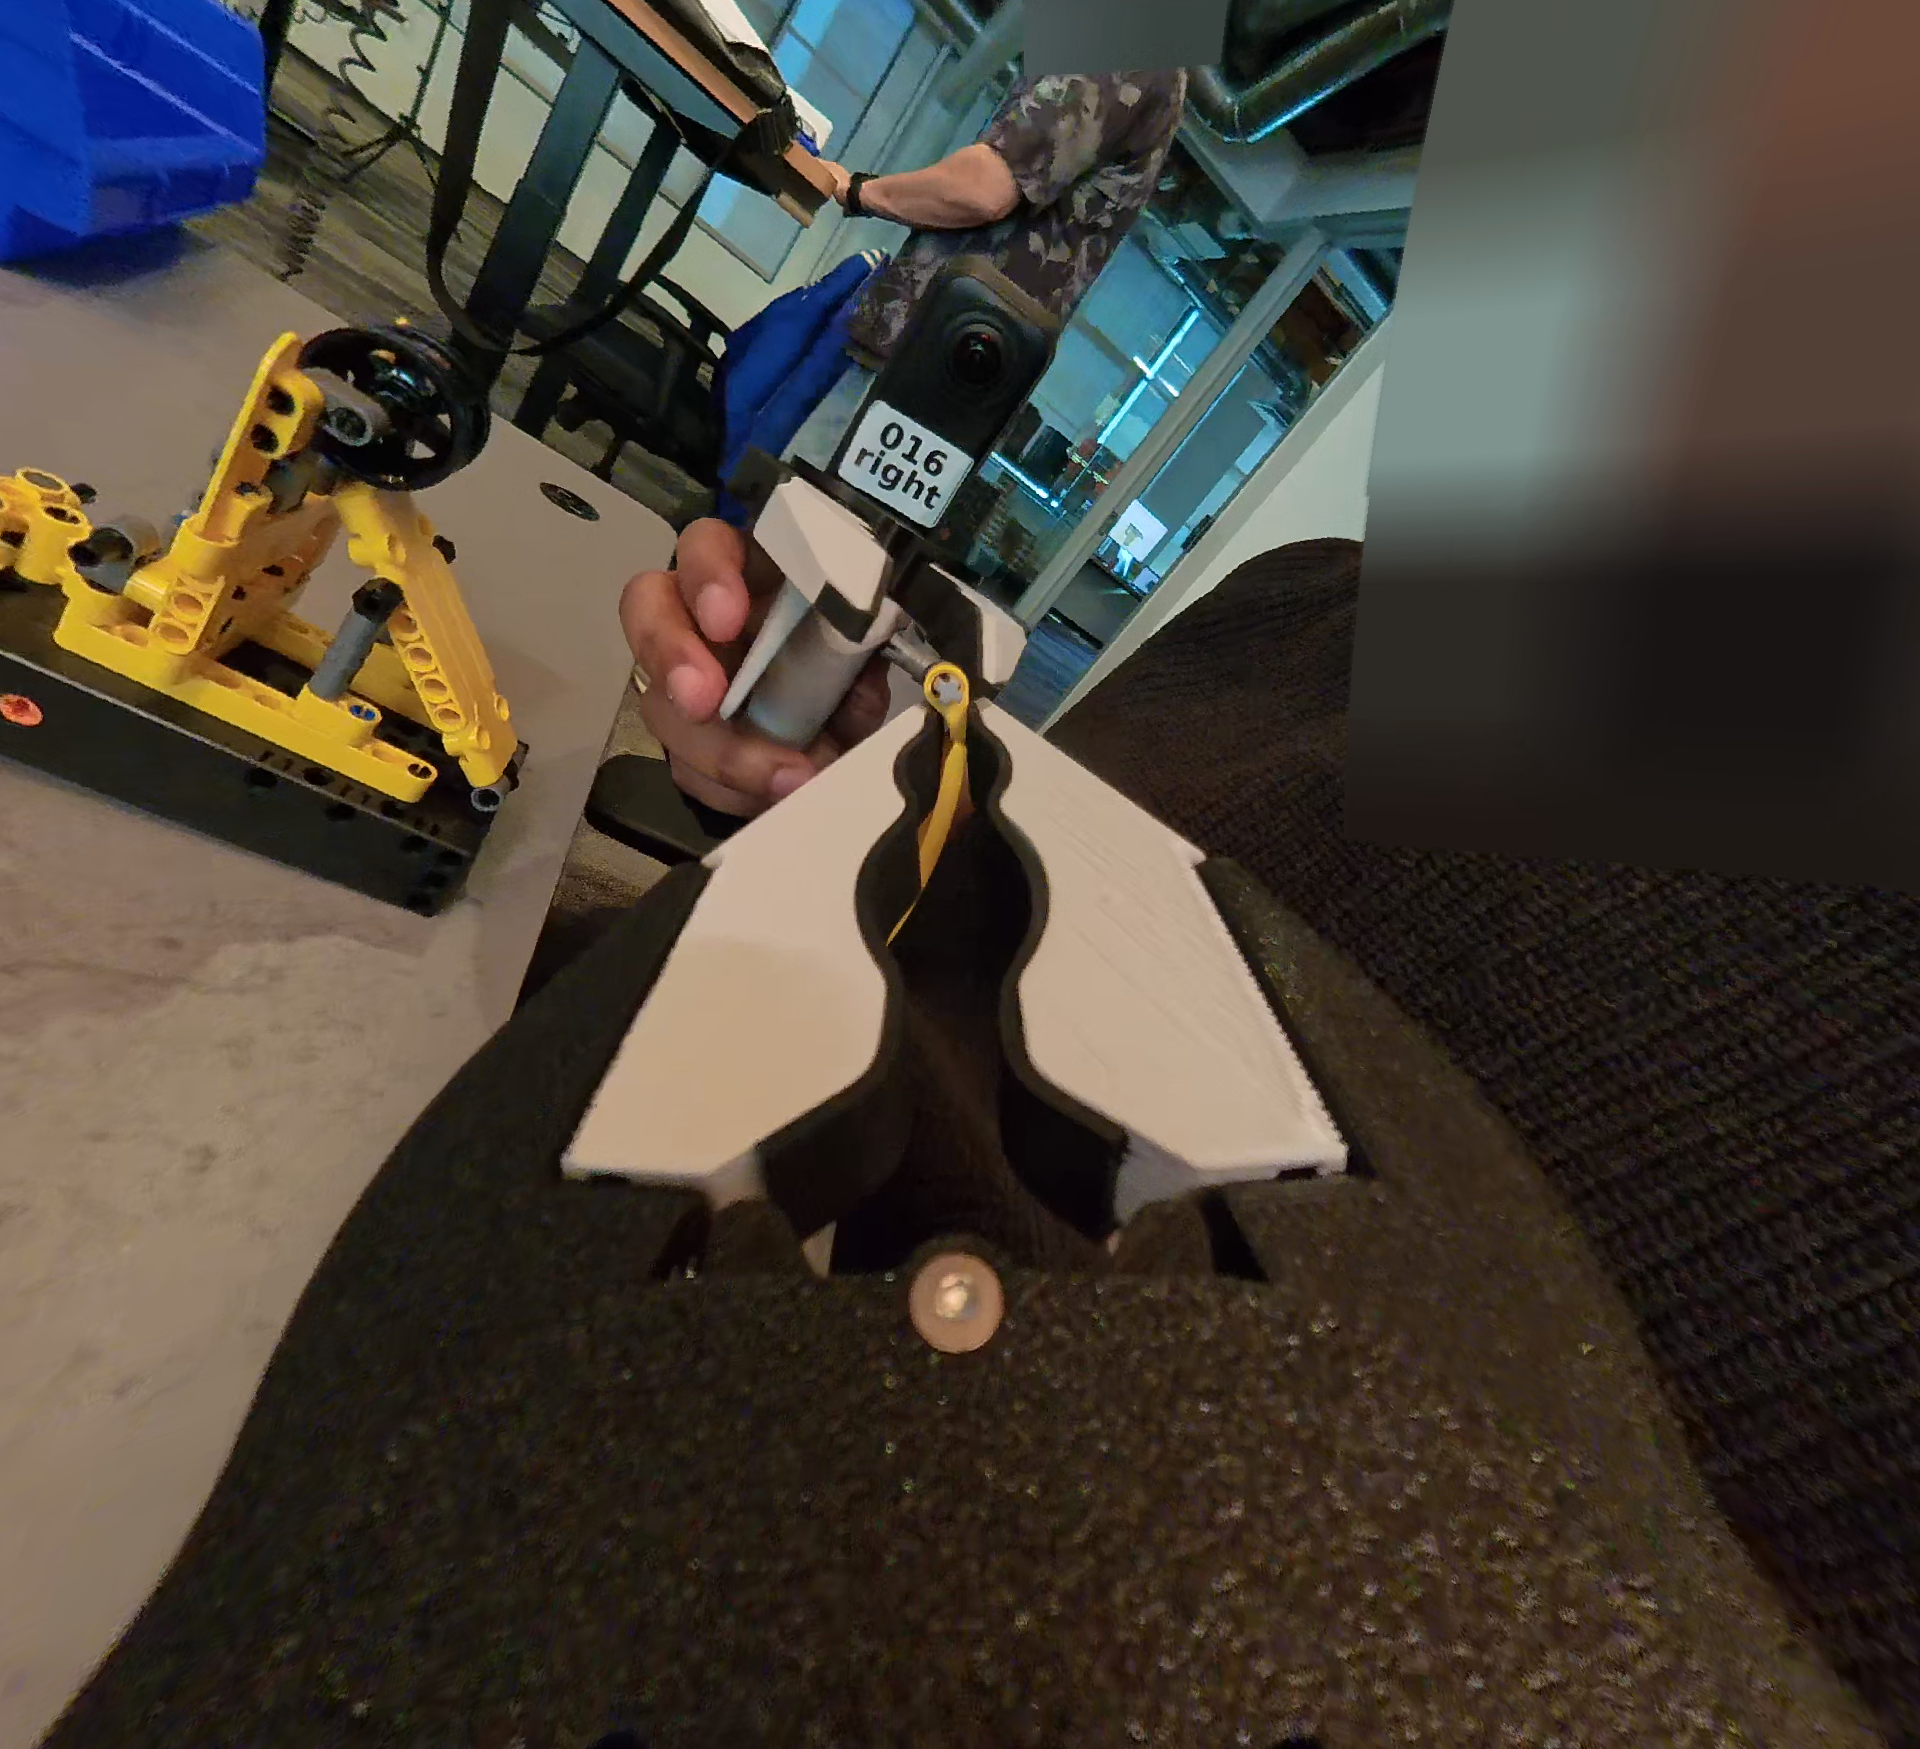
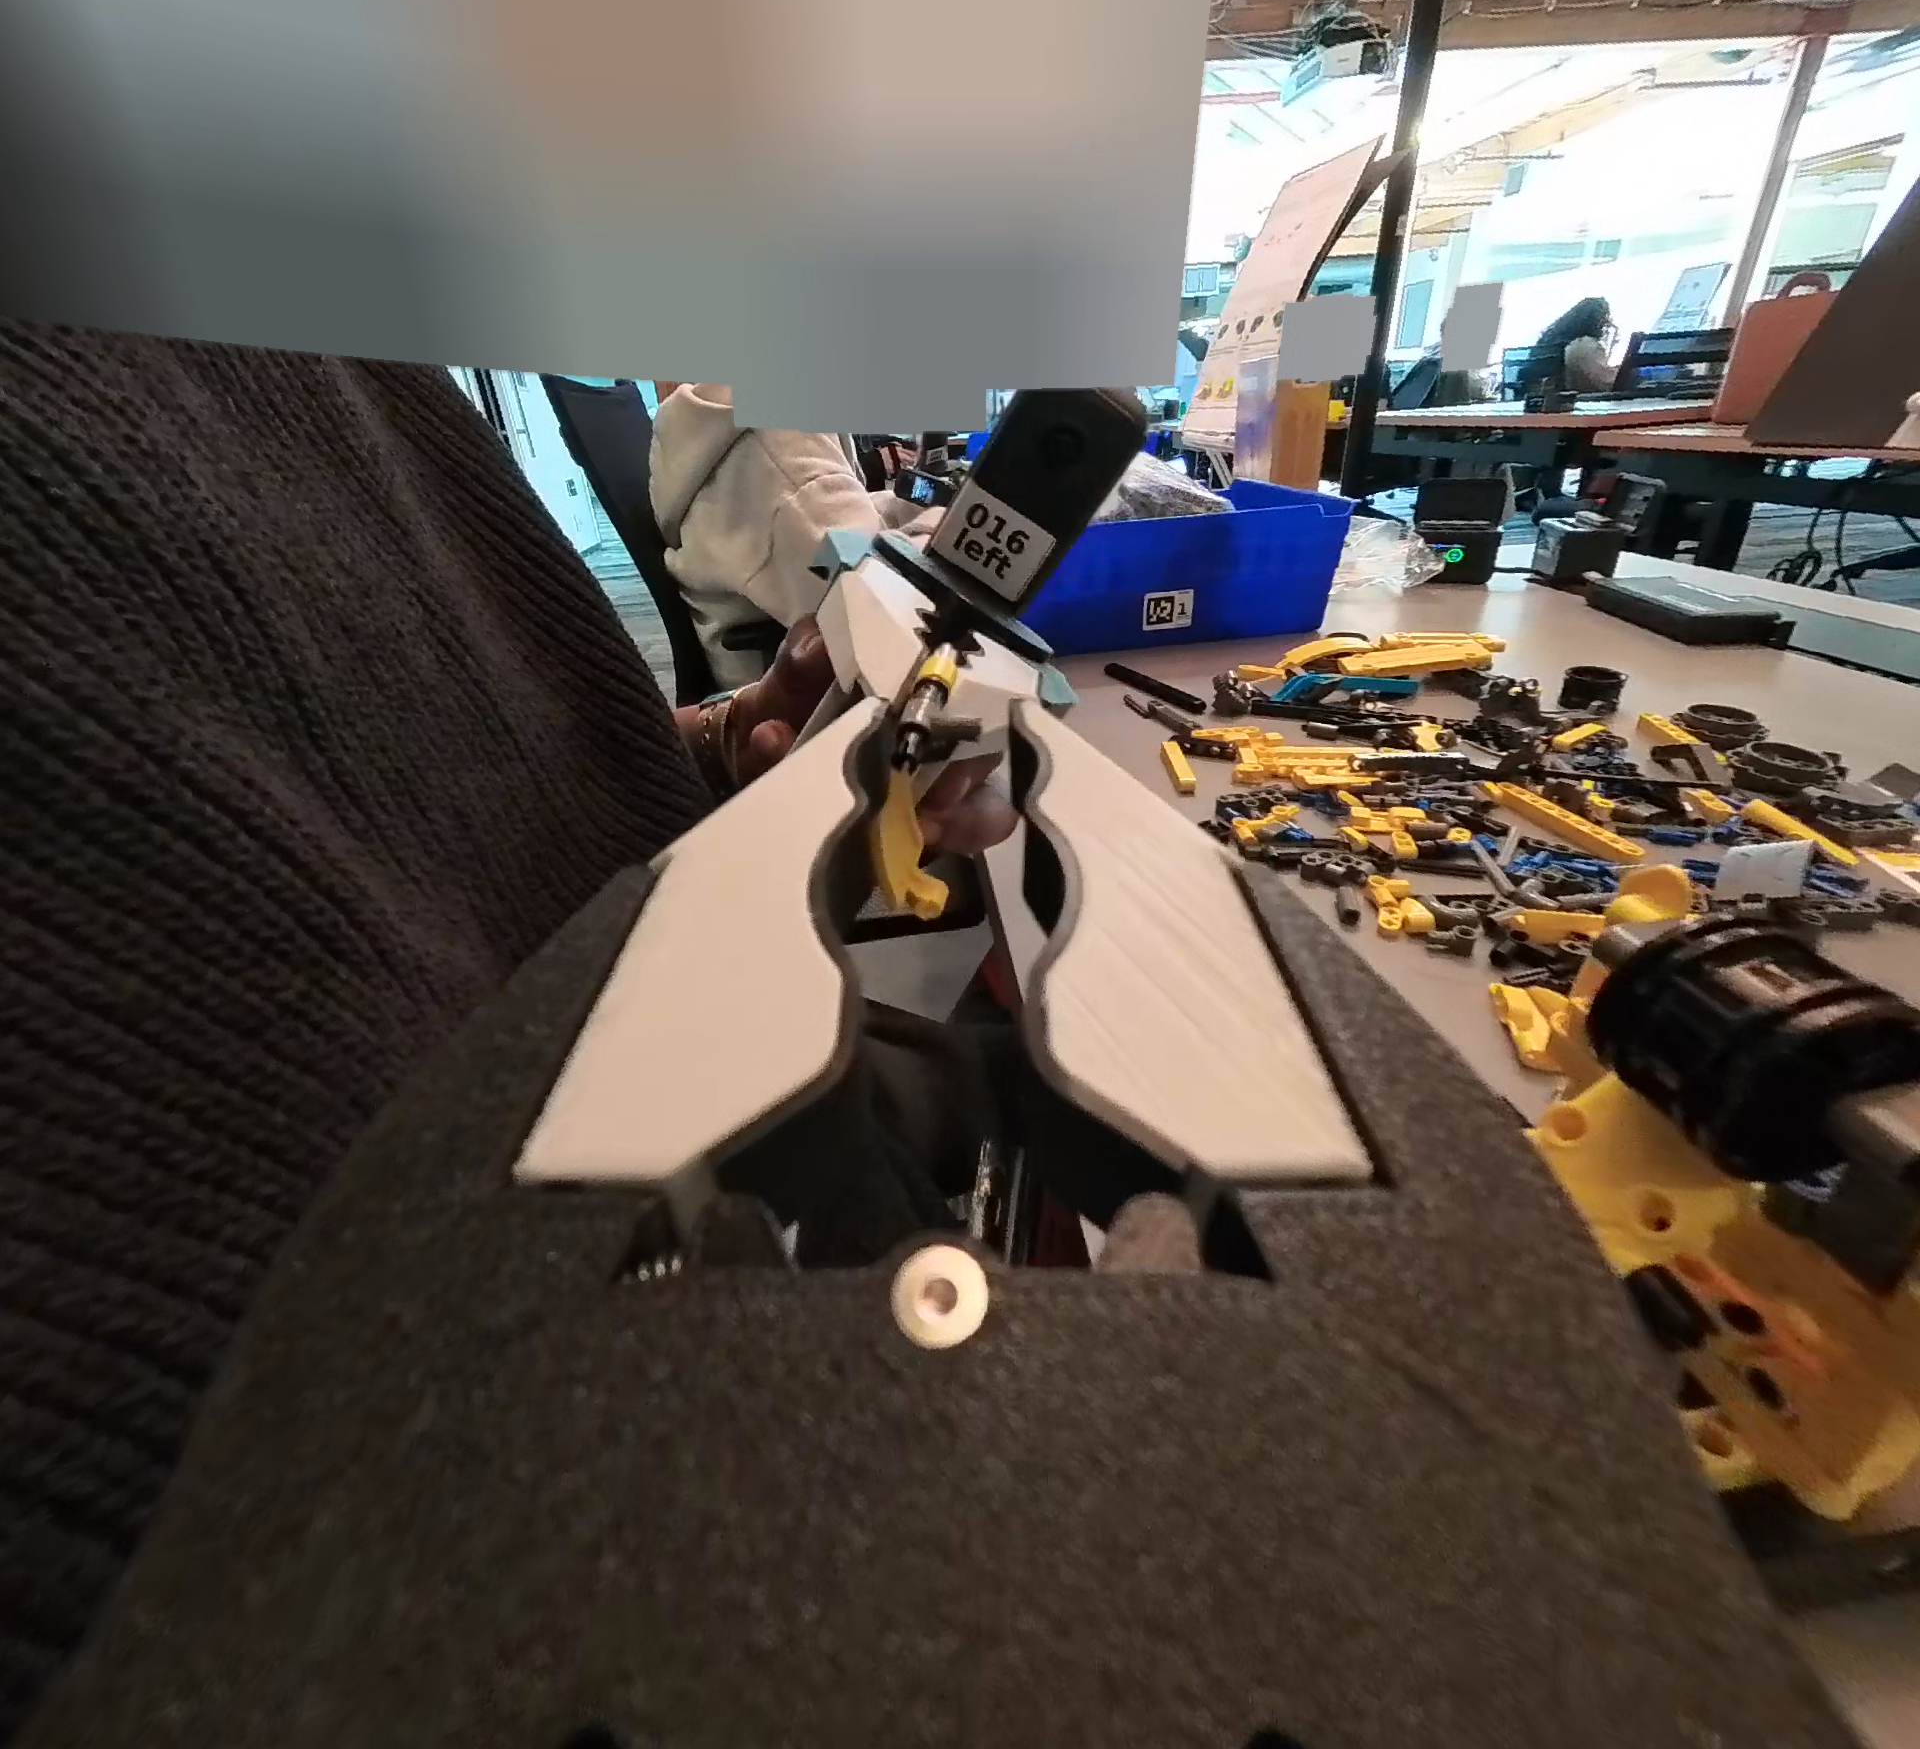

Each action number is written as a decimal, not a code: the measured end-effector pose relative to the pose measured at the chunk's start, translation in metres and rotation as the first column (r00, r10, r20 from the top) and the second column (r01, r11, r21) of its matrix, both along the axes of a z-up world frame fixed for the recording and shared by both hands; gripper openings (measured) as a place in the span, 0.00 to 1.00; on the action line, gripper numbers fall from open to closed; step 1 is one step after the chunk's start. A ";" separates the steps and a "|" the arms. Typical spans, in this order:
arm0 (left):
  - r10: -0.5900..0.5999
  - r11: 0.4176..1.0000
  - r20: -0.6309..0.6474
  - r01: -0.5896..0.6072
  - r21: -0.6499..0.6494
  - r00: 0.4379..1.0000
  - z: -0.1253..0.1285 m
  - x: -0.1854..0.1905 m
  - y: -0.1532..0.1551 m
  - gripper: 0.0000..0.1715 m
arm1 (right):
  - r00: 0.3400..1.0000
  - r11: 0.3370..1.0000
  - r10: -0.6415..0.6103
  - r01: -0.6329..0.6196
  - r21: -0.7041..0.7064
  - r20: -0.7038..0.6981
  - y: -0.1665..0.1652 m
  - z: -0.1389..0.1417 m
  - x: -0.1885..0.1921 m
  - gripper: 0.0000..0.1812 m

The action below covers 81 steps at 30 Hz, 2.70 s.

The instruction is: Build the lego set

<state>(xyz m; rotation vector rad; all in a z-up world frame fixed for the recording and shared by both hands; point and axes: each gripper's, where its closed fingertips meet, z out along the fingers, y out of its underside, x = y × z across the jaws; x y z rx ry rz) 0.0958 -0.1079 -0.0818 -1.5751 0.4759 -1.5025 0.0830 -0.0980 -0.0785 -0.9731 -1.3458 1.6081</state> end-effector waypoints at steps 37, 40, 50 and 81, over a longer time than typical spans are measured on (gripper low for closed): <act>-0.006 1.000 0.019 0.006 -0.007 1.000 0.001 0.001 0.000 0.02 | 0.997 0.991 -0.046 0.052 0.124 -0.055 -0.003 0.004 0.001 0.09; 0.000 1.000 0.025 0.001 -0.016 1.000 0.001 0.001 0.001 0.02 | 0.992 0.977 -0.087 0.103 0.184 -0.089 -0.002 0.006 0.000 0.09; 0.043 0.999 0.032 -0.043 -0.010 0.999 0.006 -0.003 0.005 0.09 | 0.886 0.742 -0.294 0.448 0.499 -0.358 0.000 0.023 0.002 0.09; 0.664 0.730 -0.424 -0.658 0.188 0.616 -0.024 -0.147 0.069 0.16 | 0.585 0.466 -0.434 0.796 0.385 -0.685 0.028 0.081 0.047 0.08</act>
